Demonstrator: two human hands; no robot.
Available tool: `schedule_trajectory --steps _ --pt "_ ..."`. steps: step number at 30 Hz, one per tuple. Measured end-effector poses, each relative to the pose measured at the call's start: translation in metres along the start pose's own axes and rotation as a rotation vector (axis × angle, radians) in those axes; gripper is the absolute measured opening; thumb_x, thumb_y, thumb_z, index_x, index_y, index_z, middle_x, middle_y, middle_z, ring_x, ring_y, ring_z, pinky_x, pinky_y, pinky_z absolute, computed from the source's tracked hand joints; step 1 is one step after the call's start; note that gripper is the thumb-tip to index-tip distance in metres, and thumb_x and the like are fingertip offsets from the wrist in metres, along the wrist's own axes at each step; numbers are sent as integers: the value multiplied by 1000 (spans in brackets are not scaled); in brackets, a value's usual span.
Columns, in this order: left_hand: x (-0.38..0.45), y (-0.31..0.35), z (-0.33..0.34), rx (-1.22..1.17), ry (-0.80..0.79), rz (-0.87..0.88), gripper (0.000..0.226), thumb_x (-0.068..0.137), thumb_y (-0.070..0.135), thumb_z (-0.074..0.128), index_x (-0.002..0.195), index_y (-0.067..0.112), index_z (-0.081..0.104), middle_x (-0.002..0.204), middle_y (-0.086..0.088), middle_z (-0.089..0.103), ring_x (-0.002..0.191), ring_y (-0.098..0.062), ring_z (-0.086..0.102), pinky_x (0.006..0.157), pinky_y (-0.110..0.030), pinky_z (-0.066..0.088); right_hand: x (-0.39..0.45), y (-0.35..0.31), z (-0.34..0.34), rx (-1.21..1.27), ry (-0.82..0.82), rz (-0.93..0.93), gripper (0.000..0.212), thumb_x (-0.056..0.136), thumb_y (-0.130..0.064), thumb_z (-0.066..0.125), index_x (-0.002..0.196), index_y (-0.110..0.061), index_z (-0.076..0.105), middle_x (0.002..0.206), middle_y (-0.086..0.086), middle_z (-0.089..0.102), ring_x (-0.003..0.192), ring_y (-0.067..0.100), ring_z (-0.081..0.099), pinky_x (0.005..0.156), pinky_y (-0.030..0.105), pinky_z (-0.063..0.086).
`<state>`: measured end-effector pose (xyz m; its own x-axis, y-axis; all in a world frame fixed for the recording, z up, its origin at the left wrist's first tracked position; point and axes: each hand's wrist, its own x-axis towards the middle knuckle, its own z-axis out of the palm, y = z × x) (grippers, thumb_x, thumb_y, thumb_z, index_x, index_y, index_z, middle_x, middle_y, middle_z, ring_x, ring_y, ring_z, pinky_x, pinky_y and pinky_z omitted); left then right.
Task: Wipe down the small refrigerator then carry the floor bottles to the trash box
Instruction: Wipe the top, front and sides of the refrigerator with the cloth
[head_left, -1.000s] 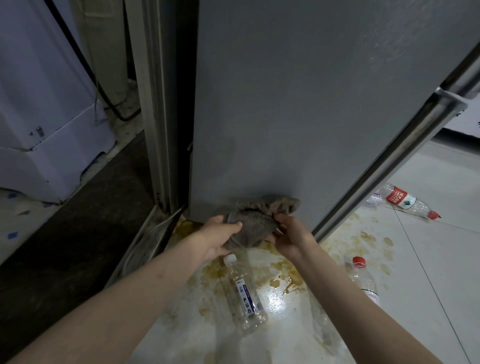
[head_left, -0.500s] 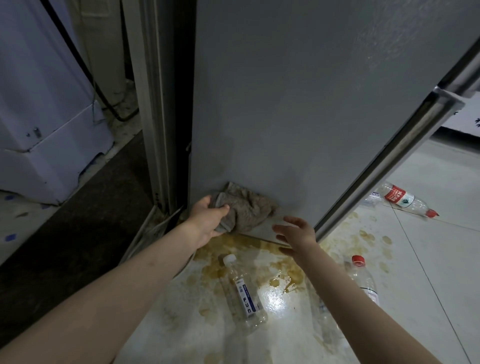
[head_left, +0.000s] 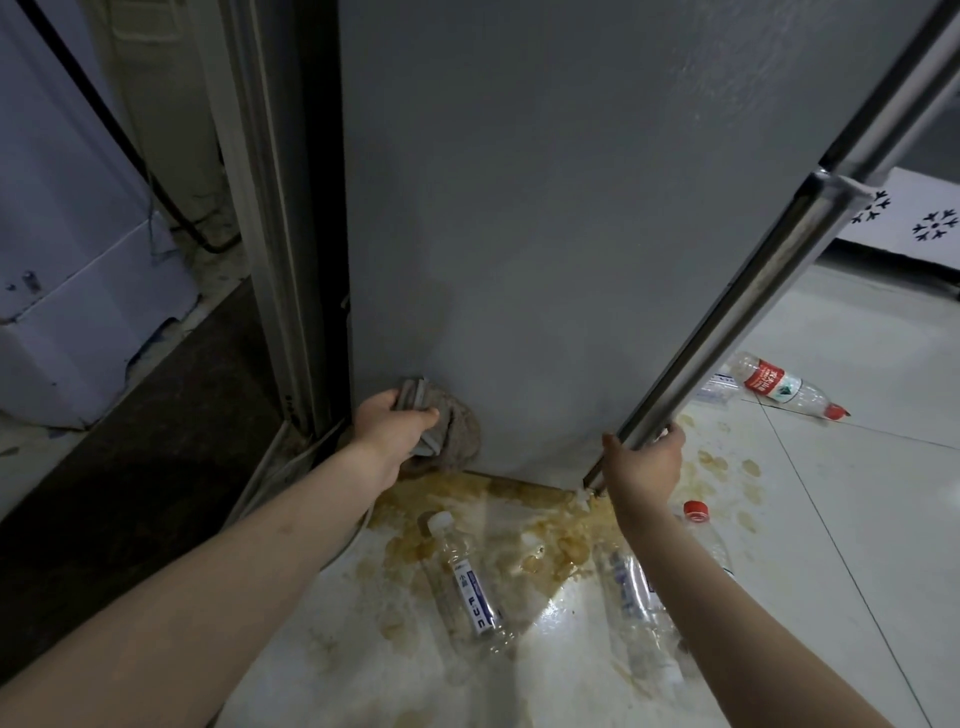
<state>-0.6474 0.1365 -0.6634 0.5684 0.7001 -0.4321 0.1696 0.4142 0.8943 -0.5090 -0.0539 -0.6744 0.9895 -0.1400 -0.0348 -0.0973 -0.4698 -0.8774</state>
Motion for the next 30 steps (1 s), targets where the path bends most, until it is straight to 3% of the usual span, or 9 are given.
schedule_trajectory --steps 3,8,10,12,15,19,22,27,30 --pt "0 -1 7 13 -13 -7 17 81 -4 67 91 11 65 97 -14 65 96 -32 63 86 -44 53 2 -1 -5 17 23 -31 55 82 -14 66 130 -9 39 128 13 54 116 33 52 97 40 43" --pt "0 -3 23 17 -10 4 26 77 -6 69 101 4 67 97 -16 67 91 -31 65 83 -41 55 -1 5 -2 4 16 -89 64 82 -15 68 136 -11 35 134 11 51 122 32 50 102 44 41" --pt "-1 -3 27 24 -13 17 28 78 -6 69 105 2 66 93 -14 66 81 -27 65 67 -29 55 0 8 -2 3 11 -96 65 81 -14 69 137 -11 34 135 11 50 122 31 49 103 44 41" --pt "-3 -2 31 20 -23 30 21 80 -6 66 100 3 65 82 -12 64 58 -15 65 43 -17 49 2 10 -3 1 14 -101 64 81 -13 69 136 -10 35 135 11 51 121 31 50 102 42 42" --pt "-3 -2 34 8 -13 32 16 82 -7 64 92 6 62 69 -5 59 34 -3 57 33 -11 41 5 10 -3 -7 40 -96 55 81 -12 66 130 -10 40 128 9 55 114 31 55 96 42 45" --pt "-3 -3 39 5 28 17 20 81 -3 67 97 8 66 70 0 60 50 -9 61 38 -20 44 11 9 -4 -18 82 -74 42 84 -10 60 123 -10 44 119 9 59 105 32 58 85 37 46" --pt "-3 -4 42 1 44 13 20 81 -3 67 98 7 66 63 3 63 54 -11 60 35 -15 43 15 7 -5 -29 104 -52 32 86 -10 57 116 -9 47 112 12 61 100 32 58 81 36 45" --pt "-2 -8 53 7 92 9 23 82 0 68 105 2 66 74 -1 60 80 -22 59 73 -26 43 26 7 -8 -43 125 -65 19 86 -11 54 105 -8 51 102 12 63 94 34 59 82 42 48" --pt "-3 -7 55 4 117 13 24 82 0 67 106 2 66 82 -5 62 79 -22 59 71 -27 44 26 6 -8 -47 126 -66 18 87 -11 55 104 -8 51 101 13 63 93 33 59 78 38 45"
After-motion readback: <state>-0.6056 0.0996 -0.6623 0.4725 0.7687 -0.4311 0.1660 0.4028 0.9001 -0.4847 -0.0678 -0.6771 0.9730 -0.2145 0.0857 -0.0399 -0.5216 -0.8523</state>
